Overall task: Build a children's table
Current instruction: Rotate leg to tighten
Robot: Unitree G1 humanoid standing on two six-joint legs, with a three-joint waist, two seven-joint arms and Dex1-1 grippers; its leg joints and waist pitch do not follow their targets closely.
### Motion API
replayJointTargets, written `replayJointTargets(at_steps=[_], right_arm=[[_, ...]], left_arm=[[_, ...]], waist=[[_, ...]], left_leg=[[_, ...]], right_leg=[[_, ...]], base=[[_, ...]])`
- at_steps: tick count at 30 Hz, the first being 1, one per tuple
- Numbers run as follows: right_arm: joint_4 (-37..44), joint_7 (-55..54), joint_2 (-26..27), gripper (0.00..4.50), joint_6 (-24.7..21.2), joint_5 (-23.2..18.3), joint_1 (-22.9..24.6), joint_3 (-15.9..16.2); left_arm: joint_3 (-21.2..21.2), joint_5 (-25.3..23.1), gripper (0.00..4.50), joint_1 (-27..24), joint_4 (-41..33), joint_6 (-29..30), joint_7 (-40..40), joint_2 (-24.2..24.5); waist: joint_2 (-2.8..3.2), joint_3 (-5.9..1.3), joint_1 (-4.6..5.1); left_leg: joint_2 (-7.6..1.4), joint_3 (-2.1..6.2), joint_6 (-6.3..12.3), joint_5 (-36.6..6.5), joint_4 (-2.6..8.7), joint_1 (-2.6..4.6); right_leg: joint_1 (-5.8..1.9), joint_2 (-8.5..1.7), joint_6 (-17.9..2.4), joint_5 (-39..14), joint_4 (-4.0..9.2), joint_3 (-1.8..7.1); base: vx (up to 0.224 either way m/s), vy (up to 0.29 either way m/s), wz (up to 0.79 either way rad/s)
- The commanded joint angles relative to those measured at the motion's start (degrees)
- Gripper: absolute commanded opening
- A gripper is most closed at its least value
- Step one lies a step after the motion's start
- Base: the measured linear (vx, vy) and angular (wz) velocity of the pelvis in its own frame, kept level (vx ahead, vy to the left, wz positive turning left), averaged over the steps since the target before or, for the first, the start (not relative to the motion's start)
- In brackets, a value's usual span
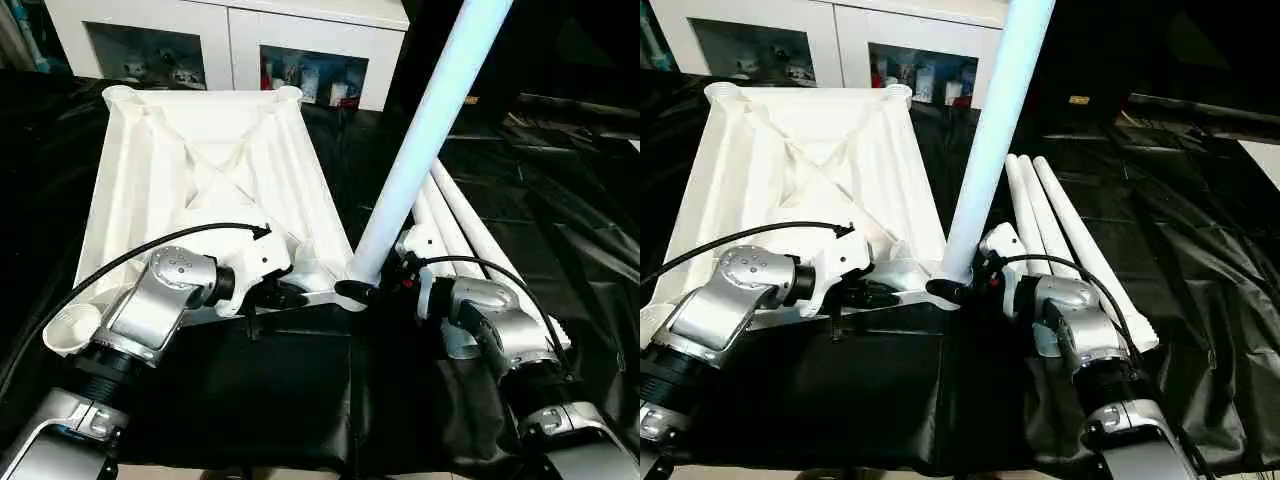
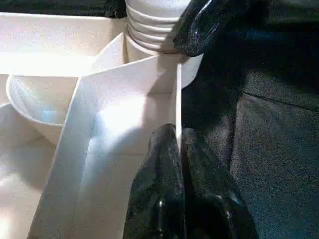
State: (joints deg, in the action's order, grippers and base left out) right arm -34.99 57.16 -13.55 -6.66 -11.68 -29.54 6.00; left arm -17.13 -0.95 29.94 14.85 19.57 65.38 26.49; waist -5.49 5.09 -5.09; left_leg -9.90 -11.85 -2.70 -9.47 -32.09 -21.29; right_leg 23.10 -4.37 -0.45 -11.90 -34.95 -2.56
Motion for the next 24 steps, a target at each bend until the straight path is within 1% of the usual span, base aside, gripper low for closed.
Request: replayJointTargets(at_steps=[1, 2, 3, 4, 5, 6, 7, 8, 9, 10, 11, 12, 13, 14, 15, 16, 17, 18, 19, 20, 21, 22, 23, 24], right_arm=[[-2.16, -4.63, 0.33, 2.76, -0.68, -0.11, -0.01, -2.18], [-5.75, -12.16, 1.80, 2.75, 0.53, 1.71, -1.17, -3.40], [-5.75, -12.16, 1.80, 2.75, 0.53, 1.71, -1.17, -3.40], [-7.72, -16.26, 2.65, 2.74, 1.21, 2.62, -1.76, -3.94], [-9.56, -20.47, 3.69, 2.74, 1.44, 3.28, -2.27, -4.56], [-11.45, -25.40, 5.30, 2.73, 1.36, 3.38, -2.90, -5.58], [-12.51, -28.27, 6.29, 2.73, 1.25, 3.36, -3.26, -6.21], [-14.95, -34.66, 8.65, 2.72, 0.47, 2.43, -4.55, -8.15], [-15.18, -35.23, 8.88, 2.72, 0.39, 2.32, -4.68, -8.34], [-15.87, -36.83, 9.52, 2.72, 0.17, 1.95, -5.08, -8.89], [-17.79, -39.65, 11.26, 2.72, 0.78, 1.58, -6.36, -9.39], [-18.27, -40.18, 11.63, 2.72, 1.04, 1.56, -6.67, -9.43], [-19.36, -41.53, 12.52, 2.72, 1.53, 1.58, -7.58, -9.39], [-19.95, -42.26, 12.98, 2.72, 1.77, 1.65, -8.13, -9.32], [-20.37, -42.75, 13.40, 2.72, 1.92, 1.72, -8.61, -9.23], [-21.07, -43.14, 13.91, 2.72, 2.41, 1.77, -9.21, -9.50], [-21.26, -43.16, 14.06, 2.72, 2.60, 1.73, -9.36, -9.63], [-21.33, -42.64, 14.22, 2.72, 2.70, 1.39, -9.48, -9.95], [-21.27, -41.81, 14.33, 3.28, 2.65, 0.89, -9.53, -10.31], [-20.43, -39.25, 14.29, 3.42, 2.65, -0.65, -9.39, -11.56], [-20.28, -39.02, 14.18, 3.42, 2.82, -0.66, -9.33, -11.63], [-20.20, -38.94, 14.11, 3.48, 2.94, -0.61, -9.29, -11.63], [-20.20, -38.91, 13.90, 3.59, 3.32, -0.31, -9.25, -11.43], [-19.91, -39.04, 13.62, 3.70, 3.68, 0.11, -9.09, -11.07]], left_arm=[[-1.70, 1.88, 0.00, -1.91, 1.21, 0.41, 0.94, -1.82], [-1.30, 0.48, 0.00, -1.19, 3.02, 1.55, -3.13, -3.53], [-1.30, 0.48, 0.00, -1.19, 3.02, 1.55, -3.13, -3.53], [-0.95, -0.27, 0.00, -0.57, 4.32, 2.38, -5.74, -4.75], [-0.54, -1.09, 0.00, 0.13, 5.79, 3.22, -8.74, -6.21], [0.15, -1.80, 0.00, 1.17, 7.73, 4.65, -12.62, -8.38], [0.56, -2.18, 0.00, 1.79, 8.87, 5.54, -14.91, -9.69], [1.51, -3.14, 0.00, 3.51, 11.76, 7.11, -20.53, -12.79], [1.58, -3.23, 0.00, 3.68, 12.04, 7.22, -21.03, -13.08], [1.76, -3.50, 0.00, 4.17, 12.85, 7.41, -22.42, -13.87], [2.65, -3.75, 0.00, 5.86, 15.47, 7.22, -26.52, -16.48], [2.90, -3.80, 0.00, 6.26, 16.10, 7.13, -27.45, -17.09], [3.10, -4.05, 0.00, 7.32, 17.57, 6.60, -29.14, -18.37], [3.14, -4.24, 0.00, 7.95, 18.36, 6.10, -30.01, -19.04], [2.88, -4.46, 0.00, 8.49, 18.97, 5.47, -30.30, -19.55], [2.78, -4.78, 0.00, 8.96, 19.53, 5.18, -30.45, -20.19], [2.78, -4.84, 0.00, 9.05, 19.64, 5.14, -30.44, -20.40], [2.68, -4.90, 0.00, 9.06, 19.60, 5.13, -30.32, -20.54], [2.48, -4.98, 0.00, 9.01, 19.48, 5.09, -30.15, -20.57], [1.66, -4.99, 0.00, 8.36, 18.40, 5.10, -28.86, -20.28], [1.51, -4.94, 0.00, 8.25, 18.28, 5.03, -28.64, -20.18], [1.44, -4.91, 0.00, 8.20, 18.24, 4.97, -28.54, -20.13], [1.38, -4.86, 0.00, 8.19, 18.49, 4.60, -28.47, -20.11], [1.37, -4.86, 0.00, 8.17, 18.69, 4.27, -28.43, -20.10]], waist=[[0.11, -3.05, 0.04], [0.21, -2.86, 0.23], [0.19, -2.72, 0.42], [0.25, -2.81, 0.46], [0.24, -2.70, 0.58], [0.25, -2.61, 0.67], [0.23, -2.49, 0.82], [0.19, -2.68, 0.89], [0.23, -2.59, 0.97], [0.14, -2.75, 0.97], [0.15, -2.81, 0.95], [0.23, -2.78, 0.84], [0.04, -2.97, 0.70], [0.14, -3.06, 0.57], [0.10, -3.22, 0.34], [0.09, -3.31, 0.23], [0.05, -3.38, 0.24], [0.12, -3.42, 0.03], [0.09, -3.50, 0.01], [0.07, -3.60, -0.05], [0.05, -3.61, -0.07], [0.06, -3.64, -0.03], [0.01, -3.66, 0.00], [0.43, -3.79, -0.02]], left_leg=[[-3.76, 1.55, 4.54, -7.74, 3.34, 1.10], [-3.84, 1.58, 3.59, -9.40, 3.57, 1.16], [-3.85, 1.66, 2.88, -10.34, 3.72, 1.14], [-3.89, 1.83, 1.43, -12.44, 3.83, 1.29], [-3.85, 1.85, 0.96, -13.50, 3.93, 1.39], [-3.84, 1.92, 0.14, -15.06, 3.98, 1.54], [-3.88, 1.98, -0.36, -15.72, 4.07, 1.53], [-3.80, 2.14, -1.04, -16.93, 4.03, 1.70], [-3.84, 2.19, -1.25, -17.24, 4.13, 1.71], [-3.76, 2.33, -1.30, -17.83, 4.11, 1.63], [-3.73, 2.27, -1.16, -17.79, 4.06, 1.62], [-3.72, 2.18, -1.01, -18.18, 4.01, 1.87], [-3.63, 2.13, -0.47, -17.72, 3.92, 1.67], [-3.61, 2.10, -0.08, -16.82, 3.93, 1.51], [-3.64, 2.05, 0.01, -16.18, 3.85, 1.56], [-3.63, 1.99, 0.37, -15.03, 3.83, 1.43], [-3.59, 1.95, 0.55, -14.59, 3.81, 1.31], [-3.60, 1.82, 0.96, -13.78, 3.69, 1.40], [-3.59, 1.77, 1.24, -13.36, 3.62, 1.38], [-3.57, 1.80, 2.14, -12.04, 3.57, 1.06], [-3.59, 1.77, 2.39, -11.83, 3.54, 1.03], [-3.60, 1.83, 2.75, -11.40, 3.55, 0.90], [-3.59, 1.80, 2.91, -11.08, 3.51, 0.92], [-3.63, 1.83, 2.73, -11.16, 3.52, 1.03]], right_leg=[[-2.27, -4.44, -14.19, -5.70, 3.62, 2.82], [-2.00, -4.53, -14.02, -8.36, 3.94, 2.85], [-1.93, -4.55, -13.76, -10.24, 4.10, 2.83], [-2.00, -4.75, -12.97, -14.30, 4.42, 2.82], [-1.83, -4.72, -12.51, -16.11, 4.69, 2.87], [-1.63, -4.84, -11.61, -18.96, 5.09, 2.99], [-1.53, -4.88, -11.22, -20.25, 5.17, 3.04], [-1.39, -4.95, -10.18, -22.72, 5.40, 3.02], [-1.27, -4.93, -9.89, -23.05, 5.48, 3.05], [-1.40, -4.91, -9.12, -23.69, 5.54, 2.94], [-1.35, -4.91, -8.85, -23.31, 5.55, 2.98], [-1.01, -4.78, -8.53, -22.81, 5.71, 2.99], [-1.26, -4.81, -8.23, -21.82, 5.62, 3.00], [-1.22, -4.75, -8.19, -20.51, 5.50, 3.01], [-1.36, -4.77, -8.23, -19.34, 5.39, 2.99], [-1.48, -4.67, -8.48, -17.12, 5.11, 2.96], [-1.58, -4.64, -8.65, -16.11, 4.98, 2.94], [-1.56, -4.66, -8.97, -14.27, 4.89, 2.94], [-1.62, -4.63, -9.20, -13.30, 4.78, 2.93], [-2.01, -4.62, -9.76, -10.96, 4.50, 2.88], [-2.06, -4.67, -9.89, -10.55, 4.48, 2.88], [-2.17, -4.67, -10.12, -10.21, 4.40, 2.80], [-2.18, -4.65, -10.32, -10.14, 4.40, 2.78], [-2.16, -4.69, -10.66, -10.31, 4.43, 2.76]], base=[[0.000, 0.000, 0.00], [0.000, 0.000, 0.00], [0.000, 0.000, 0.00], [0.000, 0.000, 0.00], [0.000, 0.000, 0.00], [0.000, 0.000, 0.00], [0.000, 0.000, 0.00], [0.000, 0.000, 0.00], [0.000, 0.000, 0.00], [0.000, 0.000, 0.00], [0.000, 0.000, 0.00], [0.000, 0.000, 0.00], [0.000, 0.000, 0.00], [0.000, 0.000, 0.00], [0.000, 0.000, 0.00], [0.000, 0.000, 0.00], [0.000, 0.000, 0.00], [0.000, 0.000, 0.00], [0.000, 0.000, 0.00], [0.000, 0.000, 0.00], [0.000, 0.000, 0.00], [0.000, 0.000, 0.00], [0.000, 0.000, 0.00], [0.000, 0.000, 0.00]])
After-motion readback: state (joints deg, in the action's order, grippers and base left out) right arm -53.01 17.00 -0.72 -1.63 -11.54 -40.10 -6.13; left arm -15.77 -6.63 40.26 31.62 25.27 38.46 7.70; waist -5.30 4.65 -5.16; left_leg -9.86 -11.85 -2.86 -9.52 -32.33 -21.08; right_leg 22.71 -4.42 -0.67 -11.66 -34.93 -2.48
